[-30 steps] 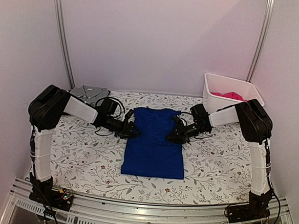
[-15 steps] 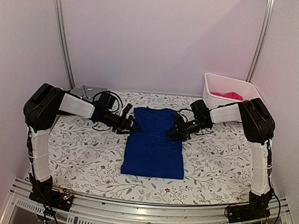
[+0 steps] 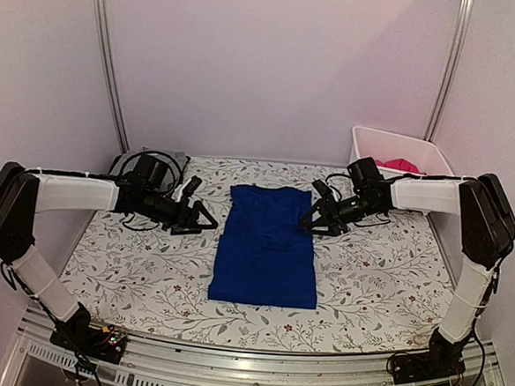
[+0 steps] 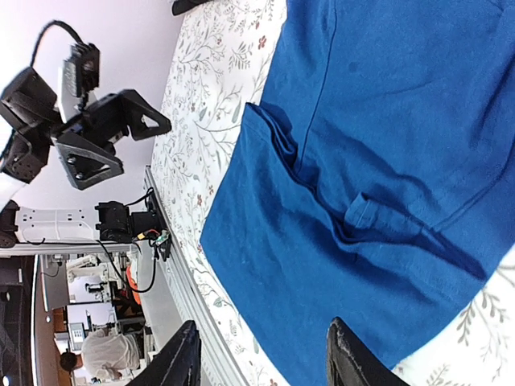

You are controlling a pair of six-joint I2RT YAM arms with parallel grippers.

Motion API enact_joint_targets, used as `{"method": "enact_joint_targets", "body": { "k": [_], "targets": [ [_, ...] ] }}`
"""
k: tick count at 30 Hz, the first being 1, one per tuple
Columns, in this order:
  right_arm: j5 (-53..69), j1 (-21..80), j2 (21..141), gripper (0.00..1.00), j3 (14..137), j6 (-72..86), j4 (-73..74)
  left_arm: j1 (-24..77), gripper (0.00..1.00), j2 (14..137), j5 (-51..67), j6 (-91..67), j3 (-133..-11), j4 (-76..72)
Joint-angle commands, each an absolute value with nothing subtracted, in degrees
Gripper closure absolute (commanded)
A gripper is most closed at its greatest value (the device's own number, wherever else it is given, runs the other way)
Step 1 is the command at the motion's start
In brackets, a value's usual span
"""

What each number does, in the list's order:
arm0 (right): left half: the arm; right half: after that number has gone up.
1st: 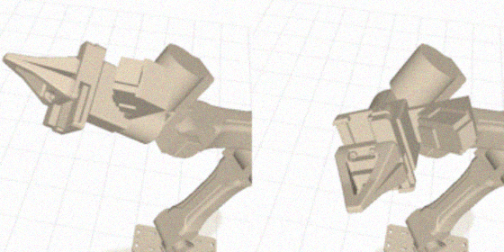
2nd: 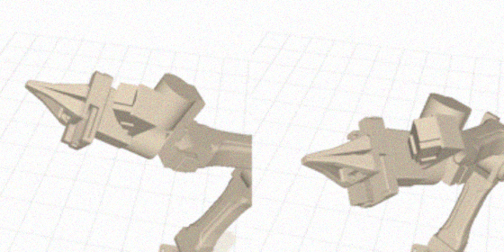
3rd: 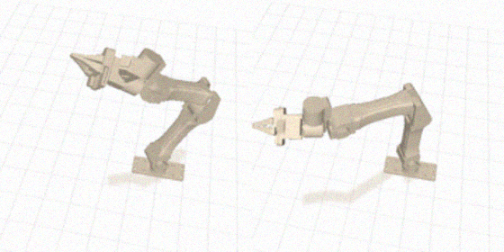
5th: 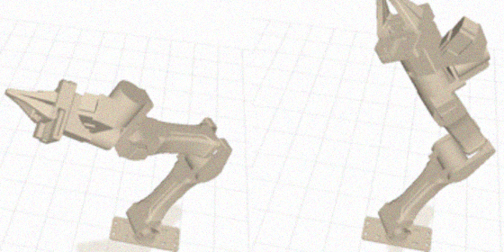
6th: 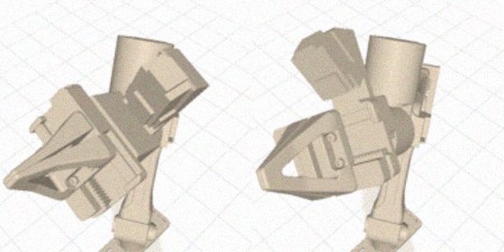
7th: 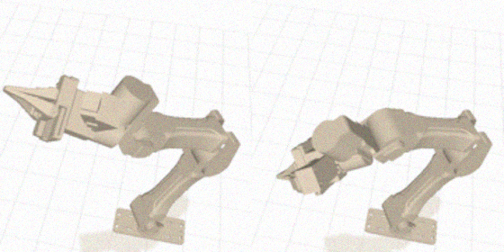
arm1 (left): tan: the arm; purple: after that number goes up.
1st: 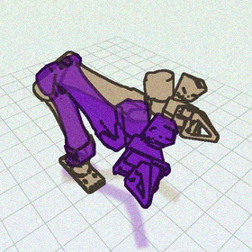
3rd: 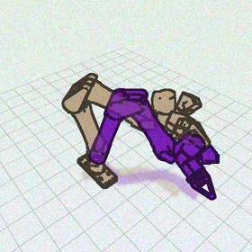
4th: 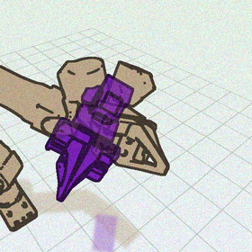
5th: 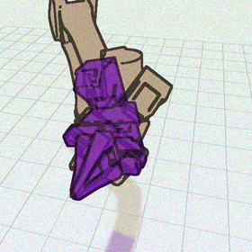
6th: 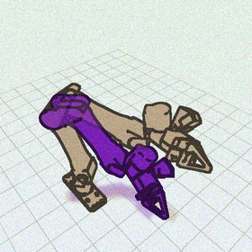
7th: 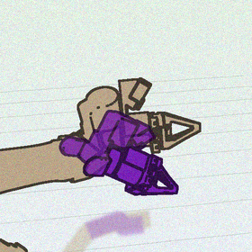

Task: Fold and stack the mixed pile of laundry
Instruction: Smooth out the 2/3-rectangle-folded T-shirt at the center of the board.

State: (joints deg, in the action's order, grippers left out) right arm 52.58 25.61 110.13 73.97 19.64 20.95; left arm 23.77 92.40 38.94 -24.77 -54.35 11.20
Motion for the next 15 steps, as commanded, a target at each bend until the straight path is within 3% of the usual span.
{"method": "enact_joint_targets", "body": {
  "k": [1,7,15],
  "targets": [
    [48.7,26.7,101.7,0.48,66.6,22.1,19.1,25.0,0.23,84.8,36.8,-30.4,-44.1,10.5],
    [44.3,29.5,95.4,0.48,53.9,20.7,19.5,31.0,0.34,77.9,33.2,-38.3,-30.6,3.4],
    [41.5,35.5,87.9,0.49,38.3,28.9,10.4,37.4,0.46,79.5,31.9,-42.4,-23.4,-5.2]
  ]
}}
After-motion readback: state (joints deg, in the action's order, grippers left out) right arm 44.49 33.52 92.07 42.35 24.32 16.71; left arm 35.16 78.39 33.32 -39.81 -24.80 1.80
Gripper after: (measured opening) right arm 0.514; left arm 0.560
